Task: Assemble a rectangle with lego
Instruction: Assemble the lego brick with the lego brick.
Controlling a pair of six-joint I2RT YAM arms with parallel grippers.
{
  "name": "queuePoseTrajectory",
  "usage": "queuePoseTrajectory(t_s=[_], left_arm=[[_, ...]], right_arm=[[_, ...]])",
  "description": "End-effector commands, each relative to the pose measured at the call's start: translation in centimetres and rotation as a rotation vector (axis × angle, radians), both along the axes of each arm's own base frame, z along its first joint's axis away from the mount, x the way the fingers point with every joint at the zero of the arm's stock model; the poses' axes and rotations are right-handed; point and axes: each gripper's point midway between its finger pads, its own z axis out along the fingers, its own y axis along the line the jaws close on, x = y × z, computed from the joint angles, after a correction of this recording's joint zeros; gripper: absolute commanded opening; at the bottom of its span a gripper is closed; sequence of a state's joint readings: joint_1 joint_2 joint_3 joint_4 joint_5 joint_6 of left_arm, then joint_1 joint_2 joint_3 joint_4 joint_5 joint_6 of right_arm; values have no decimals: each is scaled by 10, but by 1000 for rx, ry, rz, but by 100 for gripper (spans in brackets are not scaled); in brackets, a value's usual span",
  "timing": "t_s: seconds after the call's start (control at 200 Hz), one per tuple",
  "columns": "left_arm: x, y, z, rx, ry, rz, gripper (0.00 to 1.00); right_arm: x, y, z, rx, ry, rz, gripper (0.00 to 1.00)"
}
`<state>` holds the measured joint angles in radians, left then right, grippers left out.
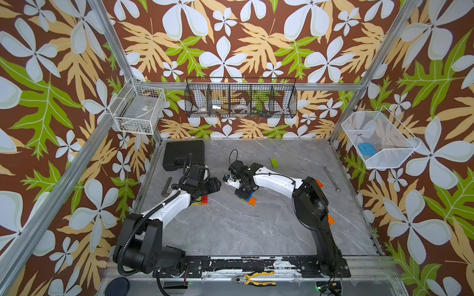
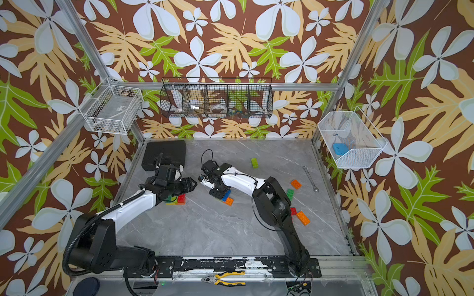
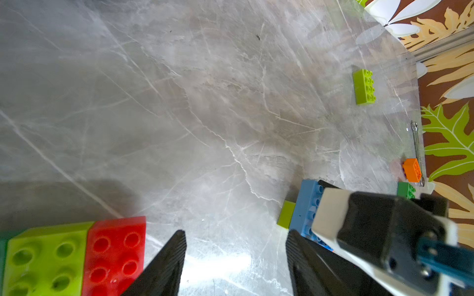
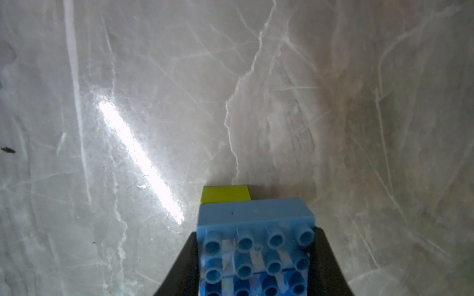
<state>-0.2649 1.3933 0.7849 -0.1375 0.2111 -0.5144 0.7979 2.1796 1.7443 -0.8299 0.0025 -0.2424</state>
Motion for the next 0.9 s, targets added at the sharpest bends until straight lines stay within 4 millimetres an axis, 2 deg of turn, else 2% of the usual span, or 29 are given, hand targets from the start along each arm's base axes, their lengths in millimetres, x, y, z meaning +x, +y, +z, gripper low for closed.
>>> queuePoseTrajectory(t_s=[0.0, 0.12, 0.36, 0.726, 0.896], left_arm=[[3, 0, 5, 0, -27, -2, 64], [3, 1, 5, 2, -28, -1, 64], [4, 1, 7, 1, -34, -1, 65], [3, 2, 9, 5, -40, 4, 64], [3, 2, 10, 5, -41, 6, 64]], right_arm=[[-14, -18, -19, -78, 69, -23, 5], [-16, -22, -27, -107, 83, -23, 4], [-14, -22, -25, -119, 79, -23, 4], [-16, -31, -42, -181, 88, -20, 1], [-16, -31, -42, -181, 84, -25, 1]])
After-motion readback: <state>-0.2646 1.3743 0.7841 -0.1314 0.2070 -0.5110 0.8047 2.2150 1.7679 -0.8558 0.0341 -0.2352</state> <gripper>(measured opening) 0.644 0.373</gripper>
